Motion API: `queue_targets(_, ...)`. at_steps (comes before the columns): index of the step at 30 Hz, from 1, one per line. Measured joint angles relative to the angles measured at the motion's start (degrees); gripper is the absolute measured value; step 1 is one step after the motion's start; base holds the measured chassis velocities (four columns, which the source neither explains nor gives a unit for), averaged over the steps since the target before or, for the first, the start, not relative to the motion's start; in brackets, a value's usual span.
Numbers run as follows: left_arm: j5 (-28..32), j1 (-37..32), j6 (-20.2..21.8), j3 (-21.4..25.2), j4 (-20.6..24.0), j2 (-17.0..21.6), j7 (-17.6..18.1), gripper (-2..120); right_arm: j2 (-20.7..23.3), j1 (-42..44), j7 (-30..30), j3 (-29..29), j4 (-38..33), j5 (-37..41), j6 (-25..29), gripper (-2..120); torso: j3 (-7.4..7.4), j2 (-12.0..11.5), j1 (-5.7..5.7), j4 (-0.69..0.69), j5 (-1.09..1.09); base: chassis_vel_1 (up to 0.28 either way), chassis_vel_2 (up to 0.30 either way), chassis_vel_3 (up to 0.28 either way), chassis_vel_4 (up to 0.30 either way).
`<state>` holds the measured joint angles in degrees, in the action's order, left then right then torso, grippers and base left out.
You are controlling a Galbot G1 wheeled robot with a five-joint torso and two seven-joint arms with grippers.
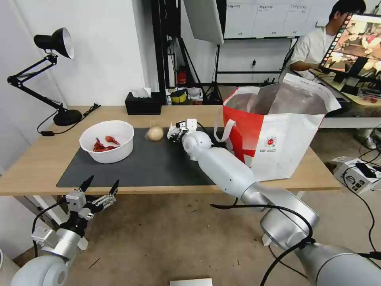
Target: Pick up the trash from the table and place it into the takeout bag.
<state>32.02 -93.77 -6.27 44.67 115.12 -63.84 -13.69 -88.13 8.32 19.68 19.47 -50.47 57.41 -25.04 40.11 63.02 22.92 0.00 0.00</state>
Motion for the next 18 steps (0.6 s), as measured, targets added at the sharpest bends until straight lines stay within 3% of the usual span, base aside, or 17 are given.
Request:
queue_targets(4, 0.0, -0.1, 0.0, 0.0, 0.2, 0.0, 0.0, 100, 2.1, 0.8, 0.1, 0.3, -4.2, 0.6, 0.1, 0, 0.00, 0.0, 0.00, 0.01, 0.00, 0.000, 0.000, 0.000, 0.000)
queue_targets(11, 0.0, -0.8, 0.0, 0.6, 1.1, -0.2, 0.2, 100, 11.4, 4.5, 3.3, 1.9, -24.2, 4.6, 0.0, 0, 0.00, 0.0, 0.00, 0.00, 0.01, 0.000, 0.000, 0.000, 0.000)
queue_targets(16, 0.0, -1.4, 0.0, 0.9, 1.6, -0.3, 0.2, 100, 15.5, 6.6, 4.5, 1.1, -33.2, 6.2, 0.0, 0, -0.01, 0.0, 0.00, 0.01, 0.01, 0.000, 0.000, 0.000, 0.000)
queue_targets(18, 0.1, -1.7, 0.0, 1.3, 1.9, -0.3, 0.2, 100, 19.7, 8.4, 5.3, 0.0, -40.2, 8.2, -0.2, 0, -0.01, 0.0, 0.00, -0.01, 0.02, 0.000, 0.000, 0.000, 0.000)
